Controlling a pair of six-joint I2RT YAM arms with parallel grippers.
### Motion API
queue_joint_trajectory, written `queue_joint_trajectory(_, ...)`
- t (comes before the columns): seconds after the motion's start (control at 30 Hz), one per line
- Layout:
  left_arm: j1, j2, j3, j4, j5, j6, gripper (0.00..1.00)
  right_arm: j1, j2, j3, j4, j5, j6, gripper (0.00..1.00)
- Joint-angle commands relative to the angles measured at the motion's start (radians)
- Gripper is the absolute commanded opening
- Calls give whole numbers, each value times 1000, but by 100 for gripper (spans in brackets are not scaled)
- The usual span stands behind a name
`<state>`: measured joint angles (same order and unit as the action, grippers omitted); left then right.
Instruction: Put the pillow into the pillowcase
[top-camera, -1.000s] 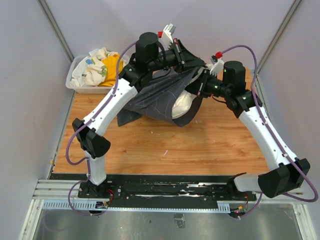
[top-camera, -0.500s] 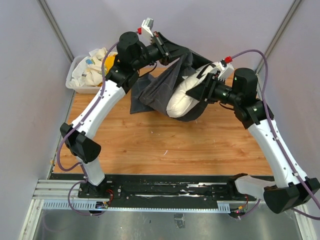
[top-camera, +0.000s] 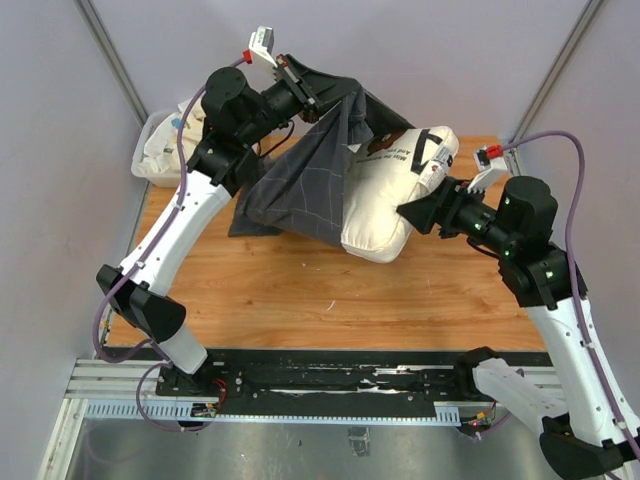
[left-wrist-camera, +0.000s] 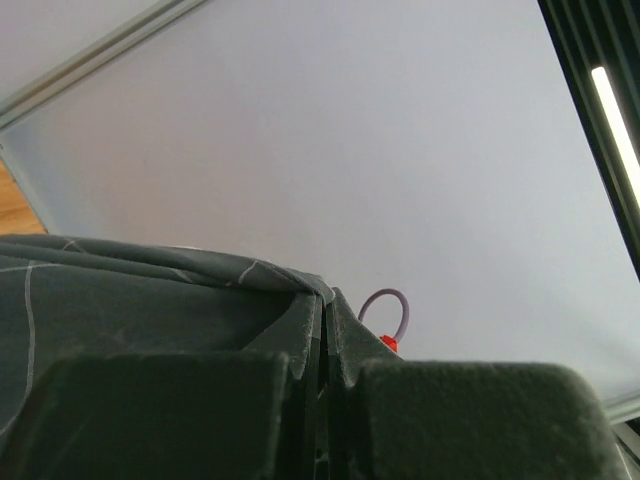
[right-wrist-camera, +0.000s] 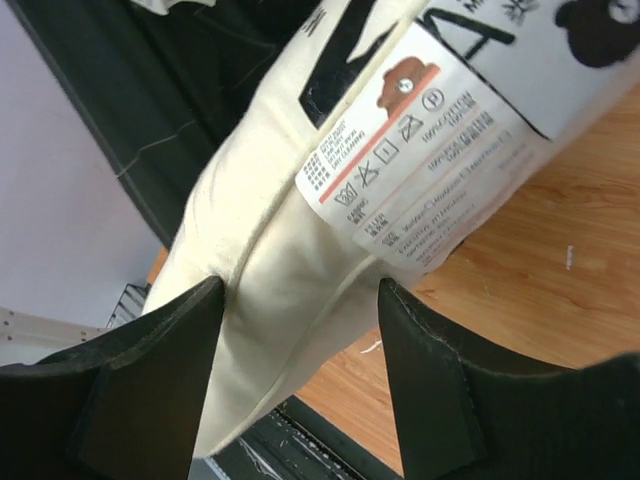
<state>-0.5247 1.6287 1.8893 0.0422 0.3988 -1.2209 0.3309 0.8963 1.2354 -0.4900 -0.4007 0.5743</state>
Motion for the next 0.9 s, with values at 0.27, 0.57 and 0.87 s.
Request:
queue_joint_trajectory(0.27,11,-102,4,136,-127,8,0,-36,-282,-152,-126,325,-21,66)
queue_joint_trajectory(0.57,18,-116,39,96,-150,47,0,-44,-226,-262,-154,334,70,65)
queue_joint_trajectory(0.87,20,-126,37,81,-143,50,0,-186,-129,-439,190,134,163,64)
